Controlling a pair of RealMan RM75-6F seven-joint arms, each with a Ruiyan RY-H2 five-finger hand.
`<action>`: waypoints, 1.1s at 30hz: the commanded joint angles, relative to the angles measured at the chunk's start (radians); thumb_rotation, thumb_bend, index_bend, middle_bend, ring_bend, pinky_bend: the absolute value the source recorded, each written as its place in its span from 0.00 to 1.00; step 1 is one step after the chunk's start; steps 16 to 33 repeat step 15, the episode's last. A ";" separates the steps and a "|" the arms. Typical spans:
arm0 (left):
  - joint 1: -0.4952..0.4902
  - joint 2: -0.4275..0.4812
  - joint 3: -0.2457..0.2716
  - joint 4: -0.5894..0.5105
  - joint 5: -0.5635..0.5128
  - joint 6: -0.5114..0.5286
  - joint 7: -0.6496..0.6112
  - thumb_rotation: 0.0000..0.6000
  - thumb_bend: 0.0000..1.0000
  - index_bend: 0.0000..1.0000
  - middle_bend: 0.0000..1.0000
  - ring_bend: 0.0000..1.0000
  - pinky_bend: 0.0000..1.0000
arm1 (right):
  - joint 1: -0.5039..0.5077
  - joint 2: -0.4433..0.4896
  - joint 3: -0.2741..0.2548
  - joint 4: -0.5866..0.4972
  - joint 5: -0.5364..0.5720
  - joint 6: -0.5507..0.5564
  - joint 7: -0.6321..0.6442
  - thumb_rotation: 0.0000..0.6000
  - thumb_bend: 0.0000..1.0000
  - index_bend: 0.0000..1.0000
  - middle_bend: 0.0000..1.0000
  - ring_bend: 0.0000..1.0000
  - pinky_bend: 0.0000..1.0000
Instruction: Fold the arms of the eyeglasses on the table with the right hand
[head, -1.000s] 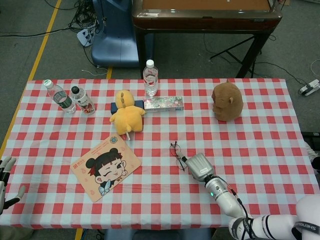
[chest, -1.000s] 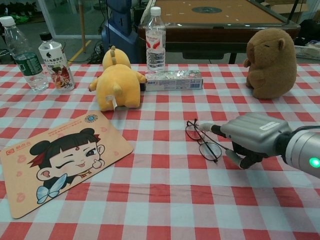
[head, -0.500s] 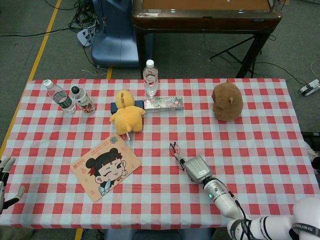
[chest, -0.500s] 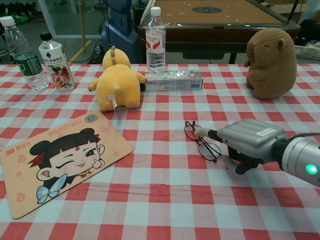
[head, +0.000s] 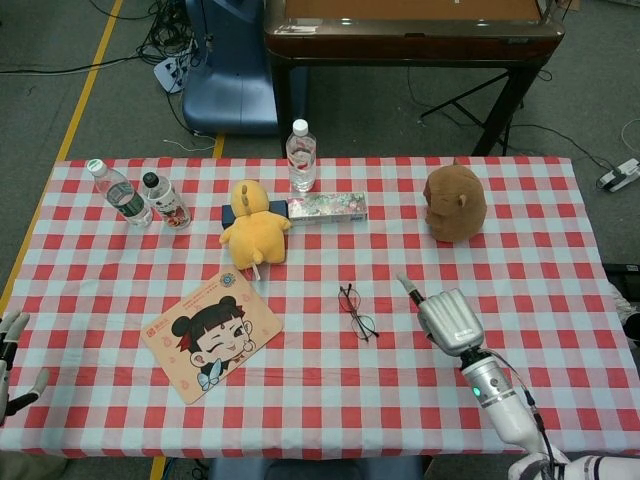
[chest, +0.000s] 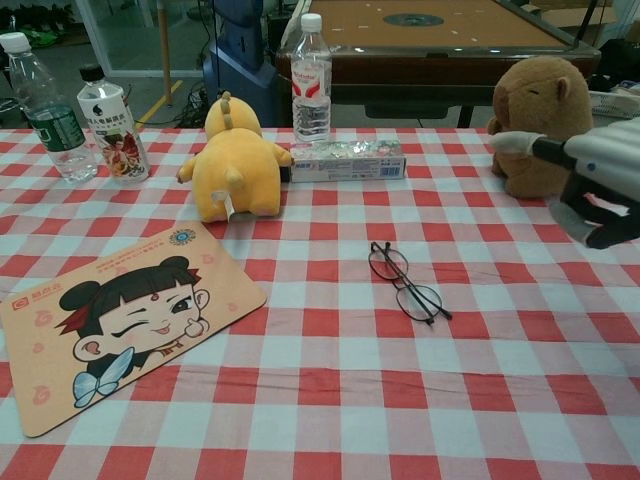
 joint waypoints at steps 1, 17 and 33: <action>-0.004 -0.002 -0.001 -0.005 0.005 -0.001 0.008 1.00 0.36 0.00 0.00 0.00 0.00 | -0.077 0.079 -0.017 -0.017 -0.054 0.087 0.063 1.00 0.52 0.00 0.72 0.77 0.77; -0.019 -0.009 -0.003 -0.043 0.032 0.009 0.066 1.00 0.36 0.00 0.00 0.00 0.00 | -0.282 0.156 -0.032 0.120 -0.138 0.274 0.277 1.00 0.50 0.00 0.45 0.46 0.59; -0.019 -0.009 -0.003 -0.043 0.032 0.009 0.066 1.00 0.36 0.00 0.00 0.00 0.00 | -0.282 0.156 -0.032 0.120 -0.138 0.274 0.277 1.00 0.50 0.00 0.45 0.46 0.59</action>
